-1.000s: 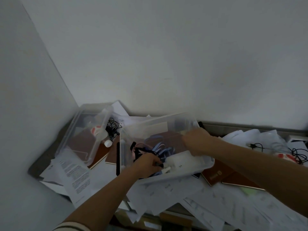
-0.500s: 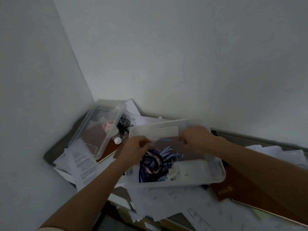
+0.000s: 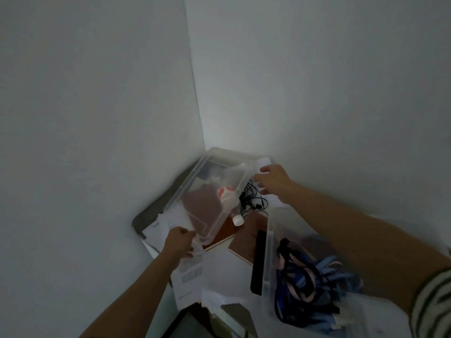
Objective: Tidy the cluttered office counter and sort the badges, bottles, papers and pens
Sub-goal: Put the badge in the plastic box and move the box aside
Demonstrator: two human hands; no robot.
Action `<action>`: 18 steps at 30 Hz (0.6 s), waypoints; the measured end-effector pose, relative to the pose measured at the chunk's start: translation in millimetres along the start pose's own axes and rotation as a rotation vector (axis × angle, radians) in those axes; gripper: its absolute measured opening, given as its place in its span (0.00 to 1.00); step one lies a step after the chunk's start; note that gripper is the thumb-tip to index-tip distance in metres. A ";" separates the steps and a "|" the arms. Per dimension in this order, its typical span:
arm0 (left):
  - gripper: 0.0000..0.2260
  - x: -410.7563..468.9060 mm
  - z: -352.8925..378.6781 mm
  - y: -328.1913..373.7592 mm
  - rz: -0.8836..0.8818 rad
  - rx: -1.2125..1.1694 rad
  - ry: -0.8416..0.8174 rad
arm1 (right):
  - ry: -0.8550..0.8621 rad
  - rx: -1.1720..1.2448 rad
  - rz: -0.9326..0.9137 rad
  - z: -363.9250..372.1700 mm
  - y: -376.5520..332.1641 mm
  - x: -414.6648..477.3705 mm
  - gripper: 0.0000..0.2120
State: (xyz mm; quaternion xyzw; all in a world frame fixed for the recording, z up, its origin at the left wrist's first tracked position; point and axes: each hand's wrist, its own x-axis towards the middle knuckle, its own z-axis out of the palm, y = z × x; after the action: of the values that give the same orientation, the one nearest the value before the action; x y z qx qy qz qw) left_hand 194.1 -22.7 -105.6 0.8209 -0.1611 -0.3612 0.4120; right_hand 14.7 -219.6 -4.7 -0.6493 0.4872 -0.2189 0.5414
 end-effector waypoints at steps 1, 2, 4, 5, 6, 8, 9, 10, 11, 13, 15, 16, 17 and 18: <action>0.09 9.0 -4.2 0.3 -0.031 -0.053 -0.007 | 0.010 0.037 0.044 9.3 -1.0 12.7 0.21; 0.09 16.4 -6.9 1.9 -0.065 -0.119 -0.014 | 0.027 0.066 0.081 16.2 -0.7 23.9 0.19; 0.07 35.1 -15.5 4.7 -0.150 -0.257 -0.032 | 0.097 0.131 0.133 34.4 -2.9 48.4 0.19; 0.06 37.9 -15.9 6.0 -0.183 -0.311 -0.043 | 0.144 0.168 0.133 37.3 -2.0 53.8 0.19; 0.07 43.7 -18.6 6.4 -0.213 -0.343 -0.050 | 0.186 0.194 0.123 43.1 -3.9 60.8 0.18; 0.08 52.4 -21.8 4.2 -0.247 -0.387 -0.042 | 0.225 0.200 0.114 50.1 -11.9 64.0 0.13; 0.09 55.2 -22.8 3.1 -0.246 -0.418 -0.021 | 0.215 0.205 0.105 51.3 -14.5 64.3 0.10; 0.10 57.7 -23.7 1.8 -0.242 -0.466 0.007 | 0.193 0.229 0.093 52.0 -17.1 63.0 0.07; 0.11 59.4 -24.1 2.8 -0.239 -0.516 0.031 | 0.173 0.249 0.075 51.2 -19.6 61.1 0.04; 0.11 59.5 -26.0 3.6 -0.221 -0.572 0.057 | 0.137 0.276 0.029 46.2 -22.8 55.1 0.03; 0.11 55.3 -26.6 5.6 -0.198 -0.598 0.053 | 0.103 0.294 -0.006 35.9 -24.4 45.8 0.02; 0.11 53.1 -26.3 6.8 -0.187 -0.624 0.048 | 0.089 0.294 -0.027 29.9 -24.7 40.3 0.02; 0.11 46.6 -24.7 9.7 -0.170 -0.658 0.046 | 0.078 0.289 -0.042 21.8 -23.8 33.1 0.03; 0.11 40.1 -22.5 13.6 -0.156 -0.695 0.056 | 0.060 0.270 -0.061 13.9 -23.3 26.2 0.04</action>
State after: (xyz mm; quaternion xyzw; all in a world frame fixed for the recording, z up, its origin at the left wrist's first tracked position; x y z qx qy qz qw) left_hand 238.4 -41.0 -104.3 0.6512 0.0459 -0.4020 0.6421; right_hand 46.4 -237.0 5.8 -0.5780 0.4496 -0.3182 0.6021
